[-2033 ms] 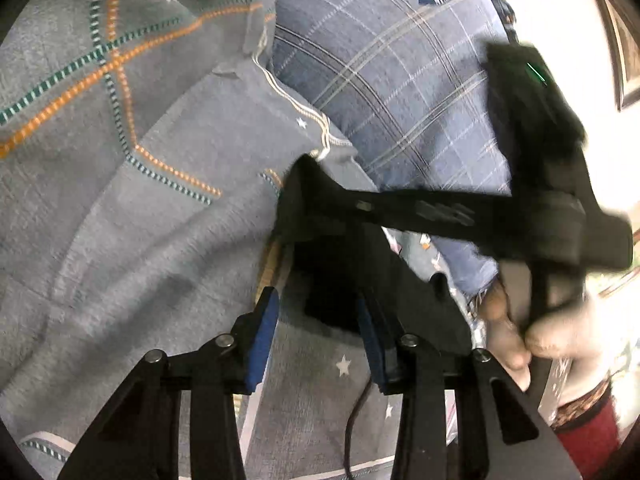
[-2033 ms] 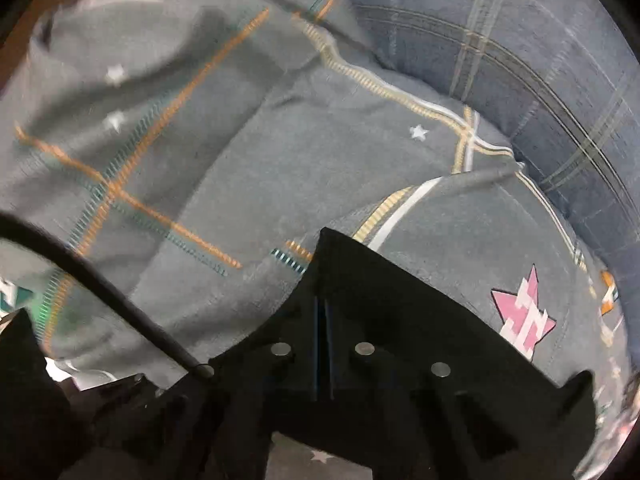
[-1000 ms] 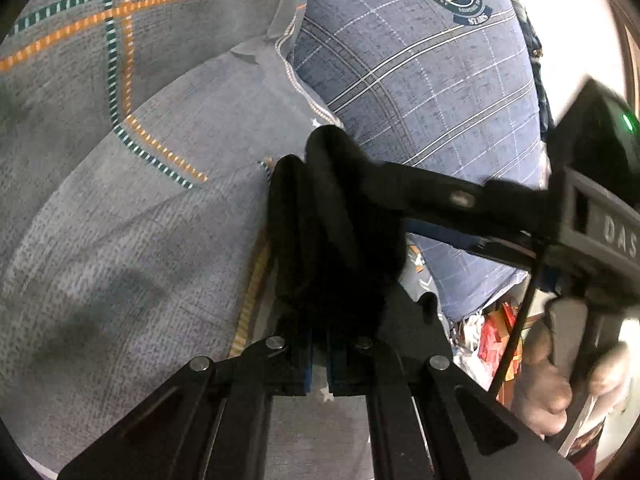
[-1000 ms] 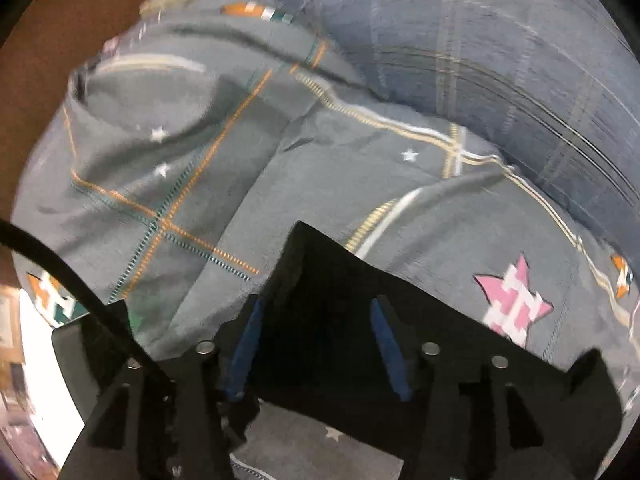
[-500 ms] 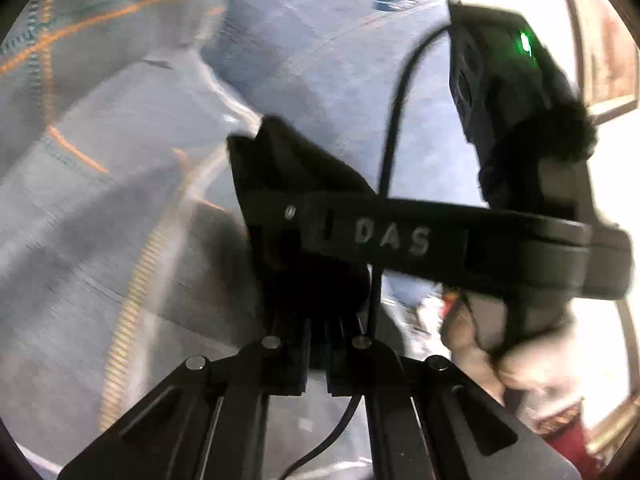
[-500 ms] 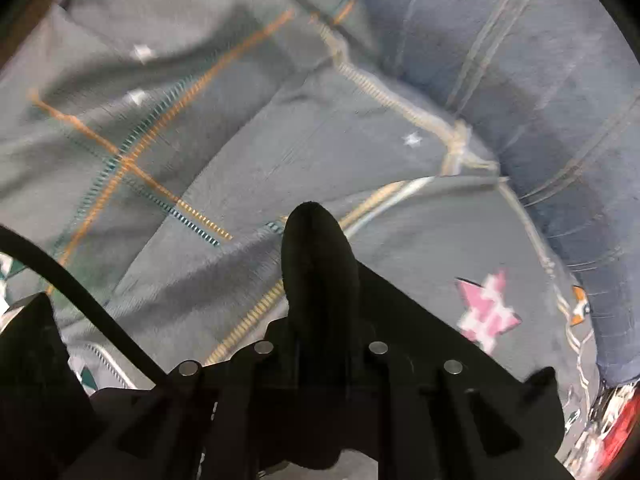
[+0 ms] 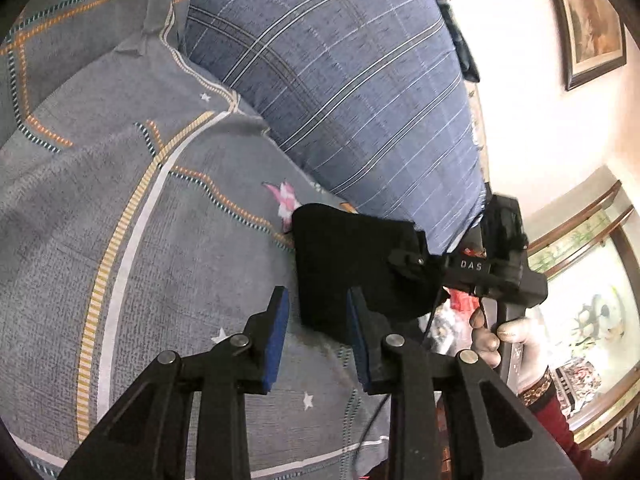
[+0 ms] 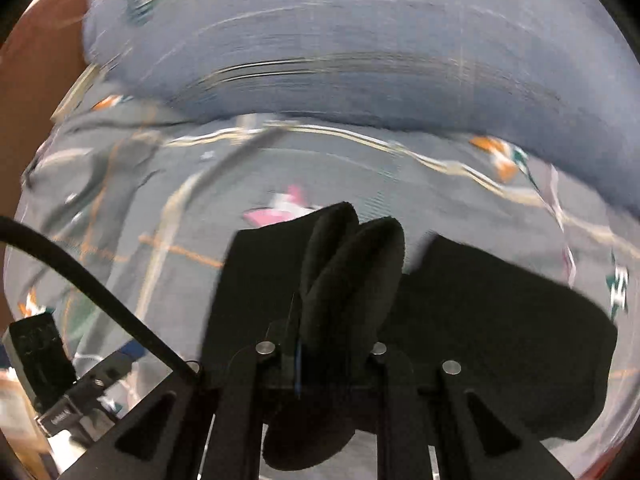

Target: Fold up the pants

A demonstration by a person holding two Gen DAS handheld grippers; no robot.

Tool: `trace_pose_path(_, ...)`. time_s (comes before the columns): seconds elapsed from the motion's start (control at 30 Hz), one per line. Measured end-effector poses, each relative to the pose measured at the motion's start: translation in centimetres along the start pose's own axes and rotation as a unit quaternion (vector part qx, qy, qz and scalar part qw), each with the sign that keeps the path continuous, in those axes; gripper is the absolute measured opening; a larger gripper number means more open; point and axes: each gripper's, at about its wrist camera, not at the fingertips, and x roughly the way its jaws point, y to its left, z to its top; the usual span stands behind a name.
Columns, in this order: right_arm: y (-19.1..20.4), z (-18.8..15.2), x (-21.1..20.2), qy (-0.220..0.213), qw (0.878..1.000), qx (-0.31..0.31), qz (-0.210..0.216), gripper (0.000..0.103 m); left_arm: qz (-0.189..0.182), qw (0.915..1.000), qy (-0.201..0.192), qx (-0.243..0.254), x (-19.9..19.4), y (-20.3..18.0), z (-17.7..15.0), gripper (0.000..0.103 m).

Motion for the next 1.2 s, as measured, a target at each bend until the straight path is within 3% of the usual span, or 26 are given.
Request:
trace_pose_path(0.13, -3.5, -0.6, 1.0, 0.001, 0.999, 0.039, 0.018, 0.017, 0.013, 0.9997, 0.007, 0.017, 0.0, -0.2, -0.6, 0.029)
trace_pose_path(0.27, -5.3, -1.9, 3.1, 0.018, 0.997, 0.069, 0.026, 0.045, 0.016, 0.9996, 0.014, 0.02, 0.1, 0.0, -0.9, 0.032)
trace_pose_path(0.33, -6.9, -2.8, 2.8, 0.01, 0.995, 0.09, 0.037, 0.049, 0.017, 0.9997, 0.013, 0.015, 0.2, 0.1, -0.8, 0.032)
trace_pose_path(0.43, -9.4, -4.5, 0.4, -0.021, 0.99, 0.135, 0.043, 0.053, 0.015, 0.9998, 0.009, 0.003, 0.1, 0.6, -0.5, 0.033)
trace_pose_path(0.57, -10.3, -5.5, -4.0, -0.103, 0.985, 0.14, -0.024, 0.053, 0.016, 0.9998, 0.008, -0.003, 0.3, 0.8, -0.5, 0.035)
trace_pose_path(0.6, -9.8, -5.5, -4.7, -0.114, 0.985, 0.131, -0.014, 0.053, 0.02, 0.9997, 0.01, -0.001, 0.4, 0.8, -0.6, 0.035)
trace_pose_path(0.67, -8.2, -5.2, -5.4, -0.129, 0.983, 0.119, 0.055, 0.053, 0.031, 0.9994, 0.014, 0.004, 0.7, 0.8, -0.9, 0.036)
trace_pose_path(0.77, -5.2, -4.4, -3.5, -0.107, 0.978, 0.104, 0.147, 0.053, 0.046, 0.9986, 0.023, 0.01, 1.3, 0.8, -1.2, 0.036)
trace_pose_path(0.87, -2.9, -3.9, 0.0, -0.078, 0.978, 0.098, 0.164, 0.053, 0.056, 0.9979, 0.028, 0.018, 1.6, 0.7, -1.5, 0.037)
trace_pose_path(0.97, -3.2, -4.1, 2.5, -0.077, 0.981, 0.117, 0.133, 0.053, 0.057, 0.9976, 0.029, 0.027, 1.4, 0.5, -1.5, 0.041)
trace_pose_path(1.03, -5.0, -4.9, 3.0, -0.093, 0.975, 0.153, 0.131, 0.05, 0.053, 0.9977, 0.03, 0.028, 1.4, 0.5, -1.5, 0.044)
trace_pose_path(1.13, -8.8, -6.9, 3.3, -0.117, 0.945, 0.238, 0.193, 0.049, 0.046, 0.9981, 0.034, 0.024, 1.6, 0.6, -1.5, 0.044)
trace_pose_path(1.17, -9.6, -7.6, 3.3, -0.121, 0.937, 0.257, 0.204, 0.051, 0.047, 0.9979, 0.036, 0.025, 1.8, 0.6, -1.6, 0.044)
trace_pose_path(1.2, -10.3, -8.3, 2.9, -0.125, 0.936, 0.269, 0.189, 0.052, 0.051, 0.9976, 0.037, 0.028, 1.9, 0.6, -1.7, 0.045)
